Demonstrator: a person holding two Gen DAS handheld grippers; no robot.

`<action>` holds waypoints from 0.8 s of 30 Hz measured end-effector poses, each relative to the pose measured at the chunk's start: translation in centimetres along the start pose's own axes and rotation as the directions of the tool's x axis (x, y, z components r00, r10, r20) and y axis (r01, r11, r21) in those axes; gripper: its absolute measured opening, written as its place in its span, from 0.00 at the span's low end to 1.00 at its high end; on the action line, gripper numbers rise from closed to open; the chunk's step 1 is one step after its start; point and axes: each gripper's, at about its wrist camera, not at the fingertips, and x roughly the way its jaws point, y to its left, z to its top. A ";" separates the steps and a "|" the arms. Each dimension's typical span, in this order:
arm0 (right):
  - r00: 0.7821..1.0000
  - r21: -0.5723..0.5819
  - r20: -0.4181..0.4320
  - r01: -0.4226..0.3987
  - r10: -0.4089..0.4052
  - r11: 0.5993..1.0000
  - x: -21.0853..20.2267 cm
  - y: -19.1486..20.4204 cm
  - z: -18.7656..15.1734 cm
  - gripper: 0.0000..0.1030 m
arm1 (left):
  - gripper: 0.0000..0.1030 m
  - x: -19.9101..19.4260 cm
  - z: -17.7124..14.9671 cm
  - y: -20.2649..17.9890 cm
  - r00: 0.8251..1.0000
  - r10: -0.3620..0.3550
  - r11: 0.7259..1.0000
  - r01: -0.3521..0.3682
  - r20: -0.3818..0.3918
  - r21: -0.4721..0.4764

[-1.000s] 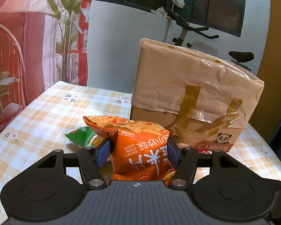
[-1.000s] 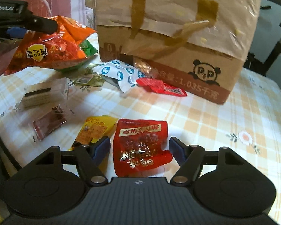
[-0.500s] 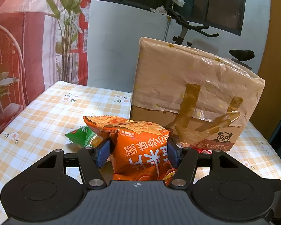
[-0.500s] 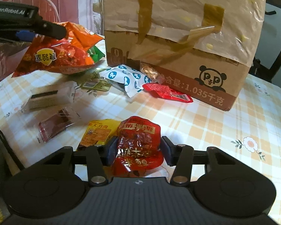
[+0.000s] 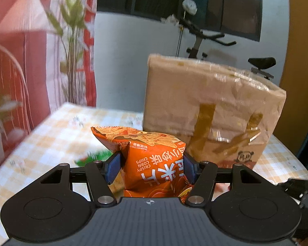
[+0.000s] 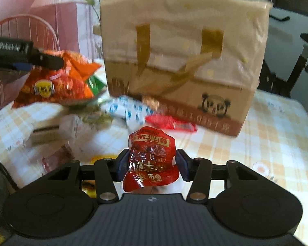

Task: Organize snacks
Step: 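Carry the orange bag and red pack over the box and release them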

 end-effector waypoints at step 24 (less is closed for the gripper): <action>0.902 -0.060 0.430 0.073 -0.040 0.995 -3.7 -3.7 16.8 0.49 | 0.63 4.6 17.3 -5.7 0.943 -0.152 0.987 0.127 0.296 0.103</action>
